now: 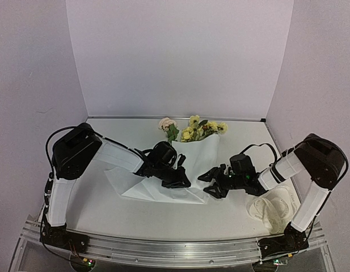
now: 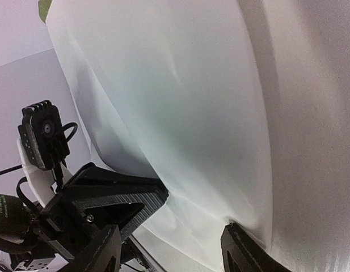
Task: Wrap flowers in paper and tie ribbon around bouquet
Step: Press the fold line of the 2/3-folded wrapping paper.
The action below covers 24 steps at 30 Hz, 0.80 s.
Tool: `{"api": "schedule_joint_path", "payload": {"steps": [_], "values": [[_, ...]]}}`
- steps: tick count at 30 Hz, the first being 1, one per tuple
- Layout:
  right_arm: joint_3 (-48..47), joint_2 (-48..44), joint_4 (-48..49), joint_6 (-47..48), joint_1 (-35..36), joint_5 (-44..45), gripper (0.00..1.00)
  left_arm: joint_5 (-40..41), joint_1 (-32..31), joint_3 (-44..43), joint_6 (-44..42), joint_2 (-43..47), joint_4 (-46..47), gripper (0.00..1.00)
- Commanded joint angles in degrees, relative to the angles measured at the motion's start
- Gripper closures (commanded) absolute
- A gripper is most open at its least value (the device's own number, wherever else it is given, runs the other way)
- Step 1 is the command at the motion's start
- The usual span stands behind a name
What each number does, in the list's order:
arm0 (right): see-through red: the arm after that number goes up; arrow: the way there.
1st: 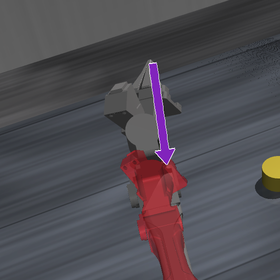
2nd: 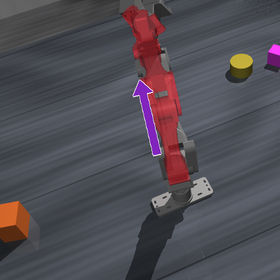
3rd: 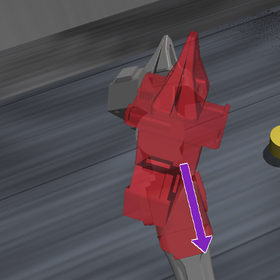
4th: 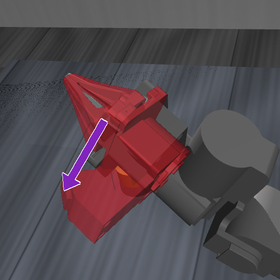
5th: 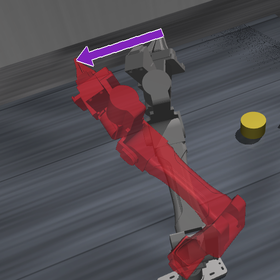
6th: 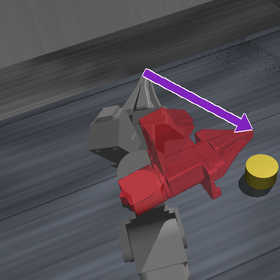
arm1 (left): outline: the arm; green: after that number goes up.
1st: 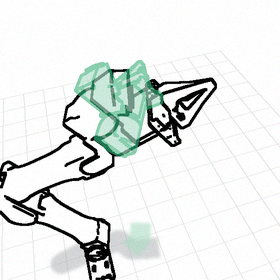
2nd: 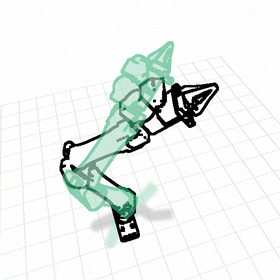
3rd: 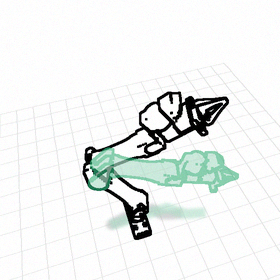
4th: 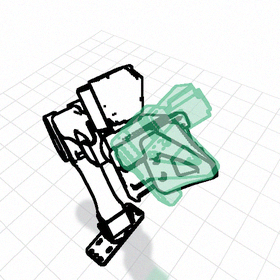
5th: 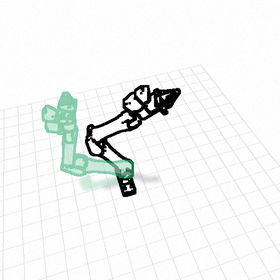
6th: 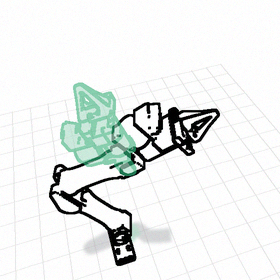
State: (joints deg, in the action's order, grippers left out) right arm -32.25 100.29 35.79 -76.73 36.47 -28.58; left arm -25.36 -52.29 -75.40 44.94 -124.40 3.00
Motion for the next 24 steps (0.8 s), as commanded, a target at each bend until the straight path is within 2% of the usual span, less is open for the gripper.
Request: {"api": "schedule_joint_path", "payload": {"steps": [1, 8, 24], "values": [[-3.0, 3.3, -2.2, 1.5, -2.0, 0.4, 0.38, 2.8, 0.4, 0.1, -1.8, -2.6, -8.1, 0.92], [-5.4, 6.5, -2.5, 2.1, -8.4, -1.3, 0.38, 2.8, 0.7, 0.3, -2.2, -2.0, -8.7, 0.92], [-19.0, 13.9, -6.9, -1.2, -17.4, -1.9, 0.38, 2.9, 1.1, 0.0, -3.0, -1.5, -10.0, 0.92]]}}
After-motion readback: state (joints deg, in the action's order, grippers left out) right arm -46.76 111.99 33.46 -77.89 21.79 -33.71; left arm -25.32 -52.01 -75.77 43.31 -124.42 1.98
